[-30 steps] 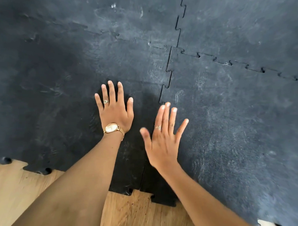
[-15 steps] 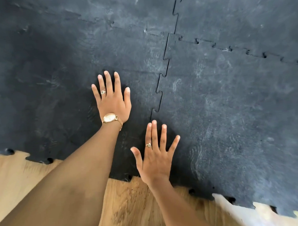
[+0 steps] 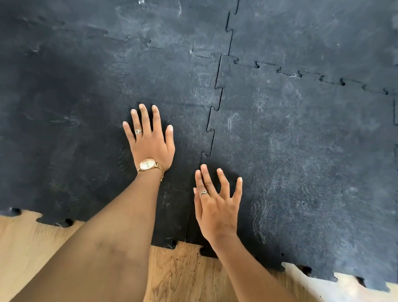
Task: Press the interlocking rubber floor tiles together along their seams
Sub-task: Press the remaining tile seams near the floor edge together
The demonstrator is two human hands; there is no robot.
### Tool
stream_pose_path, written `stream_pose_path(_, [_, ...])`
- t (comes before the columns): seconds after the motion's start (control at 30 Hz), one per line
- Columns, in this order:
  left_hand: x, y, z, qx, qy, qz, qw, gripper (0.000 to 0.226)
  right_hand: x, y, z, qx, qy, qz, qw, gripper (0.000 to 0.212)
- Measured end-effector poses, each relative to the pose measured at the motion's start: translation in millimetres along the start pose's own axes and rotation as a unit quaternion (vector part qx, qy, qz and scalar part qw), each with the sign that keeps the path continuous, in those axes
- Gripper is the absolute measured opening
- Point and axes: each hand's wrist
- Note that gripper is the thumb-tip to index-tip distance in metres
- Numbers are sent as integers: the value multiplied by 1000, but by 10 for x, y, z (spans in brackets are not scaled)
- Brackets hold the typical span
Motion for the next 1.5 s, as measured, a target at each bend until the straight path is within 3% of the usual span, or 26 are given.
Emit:
stream_pose_path(0.1, [18,2,4,-2,-1,-4,1000,60,113,-106,-168,-57,-16,-5,998,49])
stream_pose_path(0.23, [-12,-10,-13,0,14,-3,1000,61,404,-786,-90,-81,-116,200,969,44])
stream_pose_path(0.3, [-24,-15,-16,-2,15,4,1000,61,461,-1104,-27,-76,-130,240,959,36])
stream_pose_path(0.33, [-38,-19,-23,-3,14,9,1000,61,412,-1185,-15,-80,-95,227,966,42])
stream_pose_path(0.4, [-61,-17,-37,-1,12,11,1000,61,186,-1188,24,-79,-26,119,989,62])
stream_pose_path(0.5, [-34,-25,-10,-6,-4,7,1000,61,-79,-1190,105,-88,-3,15,996,71])
stream_pose_path(0.63, [5,8,-7,-4,8,-4,1000,61,-61,-1192,95,-90,6,24,996,77])
stream_pose_path(0.8, [-55,-21,-28,-6,3,8,1000,61,222,-1909,109,-137,-58,174,973,81])
stream_pose_path(0.97, [-63,-38,-31,0,5,10,1000,62,60,-2212,213,-58,-35,77,995,76])
stream_pose_path(1.07, [17,-6,-2,-2,7,-5,1000,63,86,-2205,227,-54,-70,68,994,76])
stream_pose_path(1.17, [6,-15,-9,-2,8,0,1000,62,247,-2332,90,-12,-207,176,962,76])
stream_pose_path(1.23, [-35,-16,-28,-4,11,7,1000,62,303,-2434,39,39,-212,240,947,74])
stream_pose_path(1.37, [-50,-16,-19,-5,6,17,1000,62,142,-2535,67,96,-85,111,985,76])
stream_pose_path(1.5, [-21,-11,-17,-4,8,11,1000,62,166,-2479,95,100,-140,100,980,77])
Point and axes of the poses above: each hand's wrist, its own y-axis away from the middle knuckle, its own x-axis out of the back of the hand, z = x × y, and after that the axes turned 1 degree about x, right-handed
